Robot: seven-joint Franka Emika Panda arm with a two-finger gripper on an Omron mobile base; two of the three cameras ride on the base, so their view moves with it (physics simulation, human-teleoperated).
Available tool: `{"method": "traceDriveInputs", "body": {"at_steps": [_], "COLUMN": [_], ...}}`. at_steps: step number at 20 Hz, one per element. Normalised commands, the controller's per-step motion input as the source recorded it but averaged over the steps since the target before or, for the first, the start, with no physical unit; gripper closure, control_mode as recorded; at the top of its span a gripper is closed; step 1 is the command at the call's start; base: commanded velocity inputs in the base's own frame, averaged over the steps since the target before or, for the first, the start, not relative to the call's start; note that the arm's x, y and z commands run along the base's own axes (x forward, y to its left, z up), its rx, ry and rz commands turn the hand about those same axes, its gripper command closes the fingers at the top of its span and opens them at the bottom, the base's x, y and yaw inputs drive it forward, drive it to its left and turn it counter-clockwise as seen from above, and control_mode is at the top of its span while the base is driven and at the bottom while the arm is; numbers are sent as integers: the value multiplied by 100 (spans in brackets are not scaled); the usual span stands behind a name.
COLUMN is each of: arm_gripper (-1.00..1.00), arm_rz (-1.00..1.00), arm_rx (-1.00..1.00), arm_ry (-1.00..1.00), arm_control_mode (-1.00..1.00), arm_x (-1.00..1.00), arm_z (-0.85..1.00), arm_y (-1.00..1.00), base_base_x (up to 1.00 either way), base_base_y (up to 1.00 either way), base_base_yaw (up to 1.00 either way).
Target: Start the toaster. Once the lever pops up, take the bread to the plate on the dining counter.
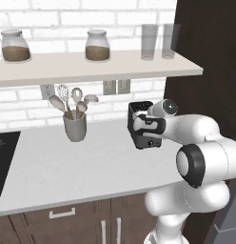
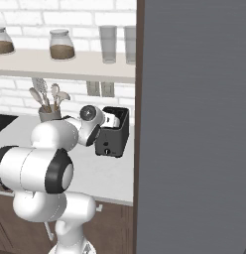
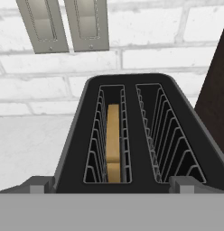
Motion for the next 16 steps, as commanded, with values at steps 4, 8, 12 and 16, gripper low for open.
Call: {"method": "traceDriveInputs", "body": {"at_steps": [4, 8, 12, 16], "arm_gripper": [-100, -100, -100, -100], "arm_rz": [0, 0, 0, 0], "arm_rx": [0, 0, 0, 0], "arm_ry": [0, 0, 0, 0], "arm_control_mode": [-100, -100, -100, -100], "arm_x": [0, 0, 0, 0], "arm_z": [0, 0, 0, 0], "arm_y": [0, 0, 0, 0], "base_base_x": [0, 0, 0, 0], "base_base_y": [0, 0, 0, 0], "base_base_yaw": [0, 0, 0, 0]}}
